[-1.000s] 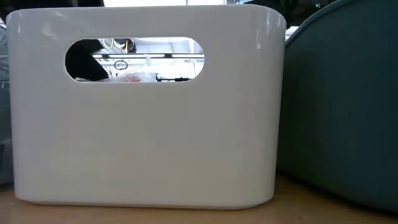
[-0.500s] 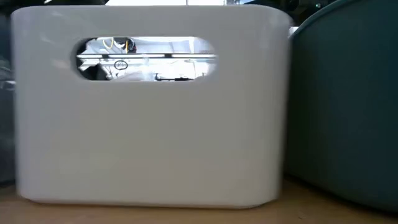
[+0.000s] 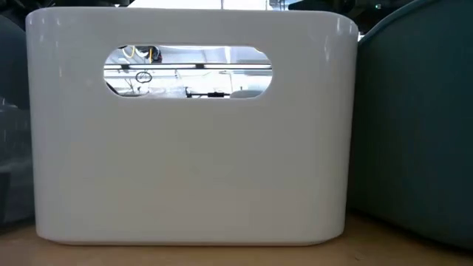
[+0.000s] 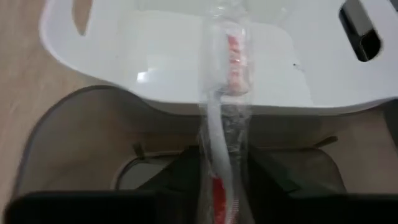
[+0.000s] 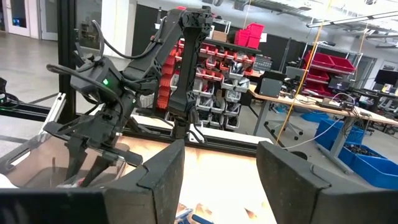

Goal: Pick & Place Travel size toiletries
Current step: Put the red toothbrush into the black bin

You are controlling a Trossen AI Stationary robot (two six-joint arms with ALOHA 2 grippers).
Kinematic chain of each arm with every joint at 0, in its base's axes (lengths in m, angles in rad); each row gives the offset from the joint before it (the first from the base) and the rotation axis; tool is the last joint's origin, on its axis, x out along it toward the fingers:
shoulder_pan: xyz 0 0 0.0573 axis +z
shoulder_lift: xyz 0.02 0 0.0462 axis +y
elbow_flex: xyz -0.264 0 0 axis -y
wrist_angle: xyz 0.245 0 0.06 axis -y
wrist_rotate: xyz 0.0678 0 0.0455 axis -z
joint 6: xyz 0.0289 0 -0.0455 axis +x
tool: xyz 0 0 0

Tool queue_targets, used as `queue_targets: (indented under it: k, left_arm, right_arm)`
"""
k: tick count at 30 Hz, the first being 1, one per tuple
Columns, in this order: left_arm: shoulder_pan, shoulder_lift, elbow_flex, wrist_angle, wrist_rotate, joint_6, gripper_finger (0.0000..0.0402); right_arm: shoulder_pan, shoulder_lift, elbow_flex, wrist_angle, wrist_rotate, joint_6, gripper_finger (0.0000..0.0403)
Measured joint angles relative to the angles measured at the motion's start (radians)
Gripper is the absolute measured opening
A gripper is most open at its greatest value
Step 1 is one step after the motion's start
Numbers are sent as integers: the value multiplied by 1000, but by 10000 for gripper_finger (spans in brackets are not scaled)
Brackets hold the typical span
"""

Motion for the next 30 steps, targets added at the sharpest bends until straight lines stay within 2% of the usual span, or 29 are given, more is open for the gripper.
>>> queue_targets:
  k: [5, 12, 14, 17, 18, 22, 28, 30]
  left_arm:
    - [0, -44, 4, 5, 56, 7, 12]
    - [-13, -173, 22, 4, 47, 17, 12]
    - [-16, -215, 23, -12, 57, -127, 6]
    - [-15, -275, 23, -58, 69, -542, 10]
    - [-19, -288, 23, -76, 50, -624, 10]
    - [-81, -289, 23, -79, -111, -795, 5]
    - [-152, -287, 23, -84, -218, -1085, 4]
    - [-166, -287, 23, -105, -321, -1154, 4]
  right_arm:
    - [0, 0, 0, 0, 0, 0, 192]
    - [0, 0, 0, 1, 0, 0, 192]
    - [0, 0, 0, 2, 0, -1, 192]
    - [0, 0, 0, 7, 0, -1, 192]
    - [0, 0, 0, 8, 0, -2, 192]
    - [0, 0, 0, 12, 0, -15, 192]
    - [0, -1, 0, 60, 3, -56, 192]
    - [-1, -2, 0, 85, 4, -65, 192]
